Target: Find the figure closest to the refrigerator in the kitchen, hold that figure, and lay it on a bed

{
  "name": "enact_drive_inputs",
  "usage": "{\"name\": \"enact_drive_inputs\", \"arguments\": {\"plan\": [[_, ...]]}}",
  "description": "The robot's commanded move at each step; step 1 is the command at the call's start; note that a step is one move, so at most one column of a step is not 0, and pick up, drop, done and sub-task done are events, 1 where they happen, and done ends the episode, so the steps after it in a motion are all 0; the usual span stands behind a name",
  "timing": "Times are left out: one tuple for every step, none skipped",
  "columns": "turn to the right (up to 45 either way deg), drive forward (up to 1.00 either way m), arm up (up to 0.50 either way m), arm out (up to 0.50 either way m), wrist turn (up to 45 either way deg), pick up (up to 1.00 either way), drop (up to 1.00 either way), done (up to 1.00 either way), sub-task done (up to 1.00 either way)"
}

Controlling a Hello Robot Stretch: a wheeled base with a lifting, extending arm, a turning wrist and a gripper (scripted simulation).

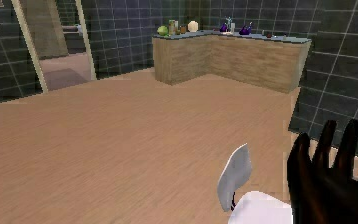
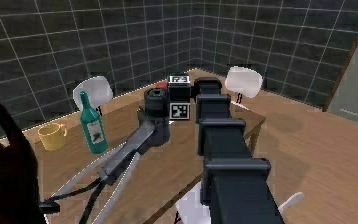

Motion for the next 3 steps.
{"name": "enact_drive_inputs", "arguments": {"plan": [[0.0, 0.00, 0.00, -0.18, 0.0, 0.00, 0.00, 0.00, 0.00], [-27.0, 0.00, 0.00, 0.00, 0.0, 0.00, 0.00, 0.00, 0.00], [0.0, 1.00, 0.00, 0.00, 0.0, 0.00, 0.00, 0.00, 0.00]]}}
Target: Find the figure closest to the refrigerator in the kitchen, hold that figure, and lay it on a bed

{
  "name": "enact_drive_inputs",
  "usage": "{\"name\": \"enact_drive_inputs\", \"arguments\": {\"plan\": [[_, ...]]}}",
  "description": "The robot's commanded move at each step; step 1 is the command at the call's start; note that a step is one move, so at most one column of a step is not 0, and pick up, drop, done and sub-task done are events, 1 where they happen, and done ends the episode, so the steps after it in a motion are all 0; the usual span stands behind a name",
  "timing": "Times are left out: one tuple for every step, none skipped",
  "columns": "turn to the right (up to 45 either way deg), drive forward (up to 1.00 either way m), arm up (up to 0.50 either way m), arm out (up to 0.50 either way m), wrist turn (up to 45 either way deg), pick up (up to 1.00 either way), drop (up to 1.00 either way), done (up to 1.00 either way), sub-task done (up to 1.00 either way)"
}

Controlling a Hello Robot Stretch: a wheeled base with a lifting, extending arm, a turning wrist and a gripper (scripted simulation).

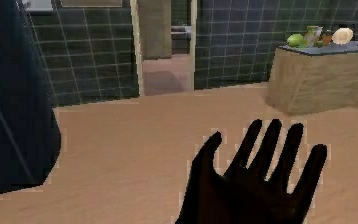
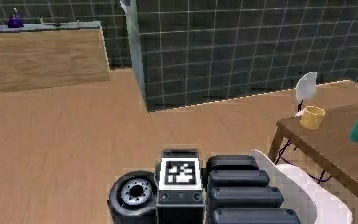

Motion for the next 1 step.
{"name": "enact_drive_inputs", "arguments": {"plan": [[0.0, 1.00, 0.00, 0.00, 0.0, 0.00, 0.00, 0.00, 0.00]]}}
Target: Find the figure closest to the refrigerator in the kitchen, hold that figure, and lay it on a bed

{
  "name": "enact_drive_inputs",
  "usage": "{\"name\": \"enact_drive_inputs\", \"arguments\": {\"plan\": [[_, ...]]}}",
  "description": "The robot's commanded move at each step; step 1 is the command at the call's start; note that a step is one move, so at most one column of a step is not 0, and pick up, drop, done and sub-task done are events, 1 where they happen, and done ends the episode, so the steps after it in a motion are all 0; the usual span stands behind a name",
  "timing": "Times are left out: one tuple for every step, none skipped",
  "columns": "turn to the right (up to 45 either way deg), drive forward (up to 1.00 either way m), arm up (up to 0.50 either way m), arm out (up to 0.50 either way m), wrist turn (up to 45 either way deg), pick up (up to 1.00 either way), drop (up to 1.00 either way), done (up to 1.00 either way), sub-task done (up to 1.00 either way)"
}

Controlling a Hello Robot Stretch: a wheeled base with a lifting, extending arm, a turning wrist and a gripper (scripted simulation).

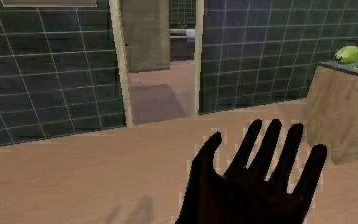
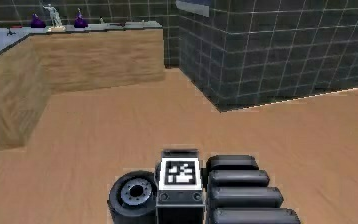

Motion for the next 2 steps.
{"name": "enact_drive_inputs", "arguments": {"plan": [[0.0, 1.00, 0.00, 0.00, 0.0, 0.00, 0.00, 0.00, 0.00], [0.0, 1.00, 0.00, 0.00, 0.0, 0.00, 0.00, 0.00, 0.00]]}}
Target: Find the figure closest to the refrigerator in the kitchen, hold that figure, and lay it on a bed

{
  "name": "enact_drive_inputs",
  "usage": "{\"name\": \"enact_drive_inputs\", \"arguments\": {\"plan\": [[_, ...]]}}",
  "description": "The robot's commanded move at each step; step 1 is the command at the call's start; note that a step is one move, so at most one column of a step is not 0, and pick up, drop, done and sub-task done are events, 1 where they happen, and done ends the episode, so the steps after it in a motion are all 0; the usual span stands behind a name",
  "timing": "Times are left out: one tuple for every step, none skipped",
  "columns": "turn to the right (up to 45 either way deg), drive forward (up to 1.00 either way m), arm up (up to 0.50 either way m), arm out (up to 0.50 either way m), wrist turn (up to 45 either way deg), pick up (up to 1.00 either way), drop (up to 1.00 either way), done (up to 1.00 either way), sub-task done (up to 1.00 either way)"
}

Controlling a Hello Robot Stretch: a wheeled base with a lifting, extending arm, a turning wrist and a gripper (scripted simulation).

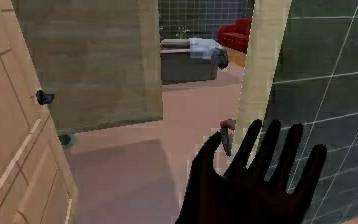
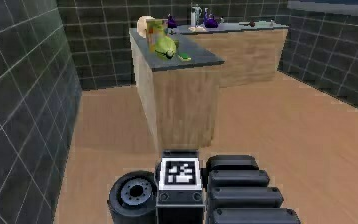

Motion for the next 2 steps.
{"name": "enact_drive_inputs", "arguments": {"plan": [[-6.0, 0.00, 0.00, 0.00, 0.0, 0.00, 0.00, 0.00, 0.00], [0.0, 0.70, 0.00, 0.00, 0.0, 0.00, 0.00, 0.00, 0.00]]}}
